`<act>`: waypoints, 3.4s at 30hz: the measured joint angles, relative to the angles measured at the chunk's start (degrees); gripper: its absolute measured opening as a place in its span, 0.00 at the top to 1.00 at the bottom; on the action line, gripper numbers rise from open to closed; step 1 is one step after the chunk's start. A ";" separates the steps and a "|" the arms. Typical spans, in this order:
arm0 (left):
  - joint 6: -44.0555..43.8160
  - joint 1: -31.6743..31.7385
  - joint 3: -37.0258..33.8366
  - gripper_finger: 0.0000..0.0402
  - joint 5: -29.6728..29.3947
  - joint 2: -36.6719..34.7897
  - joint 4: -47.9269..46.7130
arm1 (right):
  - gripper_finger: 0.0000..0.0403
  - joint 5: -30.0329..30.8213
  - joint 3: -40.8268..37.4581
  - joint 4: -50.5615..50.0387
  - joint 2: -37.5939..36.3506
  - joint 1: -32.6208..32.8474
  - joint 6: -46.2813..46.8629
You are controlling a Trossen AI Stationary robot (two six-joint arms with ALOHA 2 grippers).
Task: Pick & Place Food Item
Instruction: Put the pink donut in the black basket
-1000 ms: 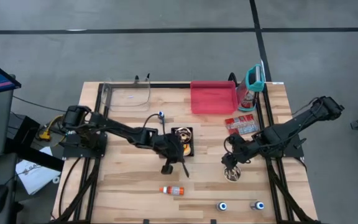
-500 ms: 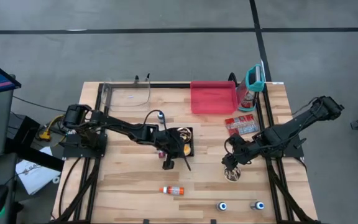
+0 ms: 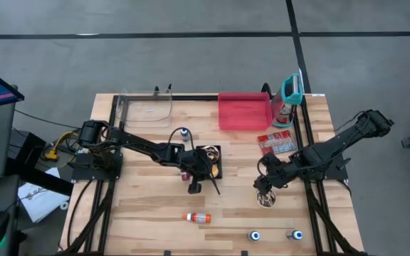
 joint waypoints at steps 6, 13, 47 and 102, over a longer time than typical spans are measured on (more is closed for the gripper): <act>-0.16 0.24 0.02 1.00 -2.20 -0.03 -0.36 | 0.36 0.93 0.00 -0.18 0.00 1.14 1.11; -0.17 0.90 0.02 1.00 -7.55 -0.03 -0.44 | 0.36 1.37 0.00 -0.18 0.00 2.11 2.56; 3.65 8.50 0.04 1.00 -17.81 -3.24 -3.38 | 0.36 4.08 0.00 3.32 0.00 2.39 3.65; 6.47 9.73 0.02 1.00 -16.19 -2.55 -2.27 | 0.36 7.25 0.00 4.32 0.02 2.39 5.09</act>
